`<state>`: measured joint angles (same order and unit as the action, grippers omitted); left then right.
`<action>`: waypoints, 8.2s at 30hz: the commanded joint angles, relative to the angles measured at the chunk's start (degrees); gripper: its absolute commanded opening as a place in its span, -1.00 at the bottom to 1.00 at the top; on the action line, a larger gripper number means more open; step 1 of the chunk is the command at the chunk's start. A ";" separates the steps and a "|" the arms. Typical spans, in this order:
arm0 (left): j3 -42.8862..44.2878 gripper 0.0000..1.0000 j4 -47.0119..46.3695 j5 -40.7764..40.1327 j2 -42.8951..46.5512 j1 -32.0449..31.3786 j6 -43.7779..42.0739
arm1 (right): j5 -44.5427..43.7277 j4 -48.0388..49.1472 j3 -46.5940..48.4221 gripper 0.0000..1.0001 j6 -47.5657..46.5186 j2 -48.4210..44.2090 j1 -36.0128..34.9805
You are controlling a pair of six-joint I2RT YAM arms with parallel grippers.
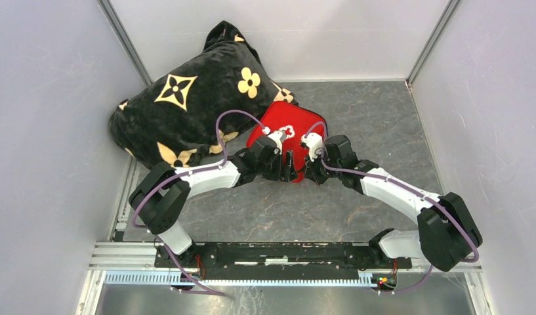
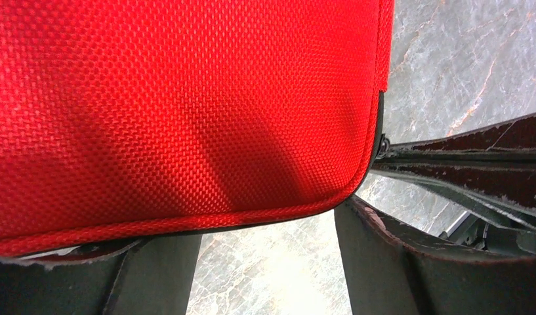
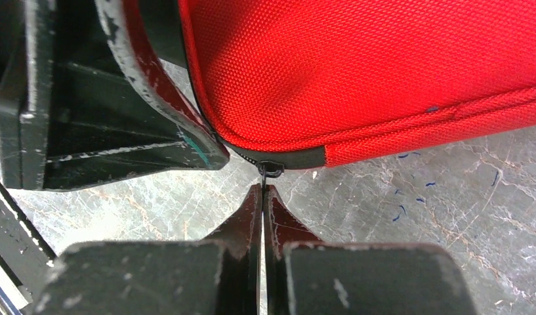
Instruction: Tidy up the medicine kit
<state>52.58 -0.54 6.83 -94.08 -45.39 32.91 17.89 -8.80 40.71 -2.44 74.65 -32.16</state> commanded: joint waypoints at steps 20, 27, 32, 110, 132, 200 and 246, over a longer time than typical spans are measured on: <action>-0.28 0.58 3.52 -11.88 14.62 0.07 -2.76 | -13.58 10.57 -6.12 -1.00 14.26 -3.88 0.98; 7.34 0.71 10.27 -15.77 17.66 3.90 -5.41 | -13.28 6.84 -9.55 -1.00 18.14 -6.66 14.02; 11.81 0.73 13.50 -14.68 11.98 5.00 -8.43 | -12.17 5.60 -7.45 -1.00 14.76 -5.92 18.73; -0.71 -0.95 2.04 -9.35 7.43 5.73 5.92 | -18.69 -12.59 16.35 -1.00 -2.63 5.80 3.39; 1.38 0.39 4.42 -15.33 7.44 6.20 4.66 | -11.17 -17.00 12.82 -1.00 -9.03 5.90 3.39; -0.26 -0.96 -0.43 -7.80 2.29 -1.37 11.56 | -12.56 -1.75 16.80 -1.00 18.08 10.25 -7.89; 42.23 0.47 7.65 2.64 -24.26 13.34 -12.72 | -22.34 -9.32 -5.62 -1.00 15.64 -10.85 13.73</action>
<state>88.71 6.04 6.04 -113.84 -34.37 27.40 -6.81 -20.12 35.16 13.21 63.99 -19.16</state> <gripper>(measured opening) 0.733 0.006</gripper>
